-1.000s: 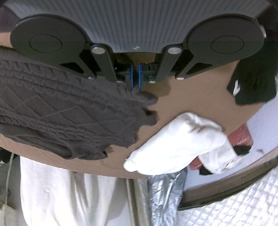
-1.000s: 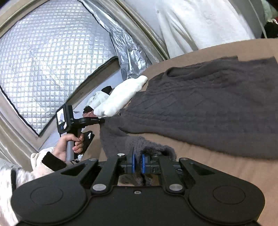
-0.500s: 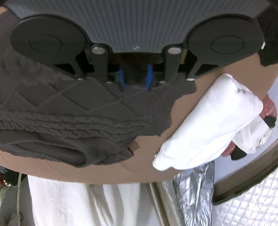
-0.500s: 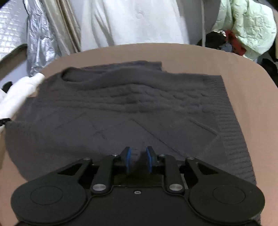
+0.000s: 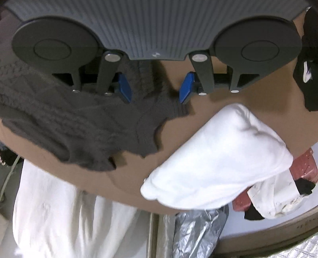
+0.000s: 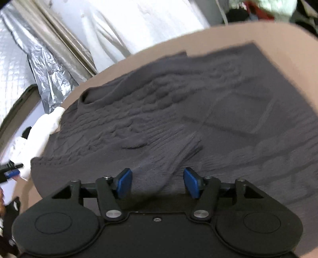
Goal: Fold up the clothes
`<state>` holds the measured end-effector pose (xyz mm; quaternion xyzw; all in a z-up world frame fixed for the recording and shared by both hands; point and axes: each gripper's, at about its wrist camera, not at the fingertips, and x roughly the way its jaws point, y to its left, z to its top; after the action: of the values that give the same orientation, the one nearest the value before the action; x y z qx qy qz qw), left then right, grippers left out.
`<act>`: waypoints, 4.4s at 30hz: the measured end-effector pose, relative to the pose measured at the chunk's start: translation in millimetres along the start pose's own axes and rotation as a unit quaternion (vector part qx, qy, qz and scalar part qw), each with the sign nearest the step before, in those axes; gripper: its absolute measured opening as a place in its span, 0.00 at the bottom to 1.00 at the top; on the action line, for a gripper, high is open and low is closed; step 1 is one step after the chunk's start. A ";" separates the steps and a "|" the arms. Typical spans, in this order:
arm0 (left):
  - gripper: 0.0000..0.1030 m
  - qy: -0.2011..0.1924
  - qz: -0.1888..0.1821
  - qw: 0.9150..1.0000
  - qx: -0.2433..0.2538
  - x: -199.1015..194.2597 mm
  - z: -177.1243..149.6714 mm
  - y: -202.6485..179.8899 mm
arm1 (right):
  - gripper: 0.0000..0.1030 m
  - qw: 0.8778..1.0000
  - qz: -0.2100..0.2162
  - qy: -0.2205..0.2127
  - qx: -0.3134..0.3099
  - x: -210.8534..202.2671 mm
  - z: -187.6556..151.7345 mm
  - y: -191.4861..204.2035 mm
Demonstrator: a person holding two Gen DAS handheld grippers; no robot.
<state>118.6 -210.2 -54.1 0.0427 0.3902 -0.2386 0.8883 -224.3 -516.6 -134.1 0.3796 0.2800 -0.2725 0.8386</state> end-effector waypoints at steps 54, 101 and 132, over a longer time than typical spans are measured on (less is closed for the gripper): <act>0.26 0.154 -0.082 0.974 -0.141 47.4 -48.1 15.3 | 0.30 0.917 0.210 0.088 -0.329 80.6 -138.5 237.3; 1.00 0.155 -0.113 0.970 -0.148 -4.6 -114.1 -85.5 | 0.68 0.974 -0.021 -0.174 0.145 -93.9 -93.0 -151.4; 0.70 0.015 -0.030 0.995 0.097 -125.1 -49.6 -100.8 | 0.53 0.977 -0.115 -0.151 -0.095 -167.1 -28.8 -55.3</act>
<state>-33.6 -237.3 11.9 0.1206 0.3799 -0.3012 0.8663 -385.0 -484.2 -63.9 0.2178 0.2170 -0.3935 0.8664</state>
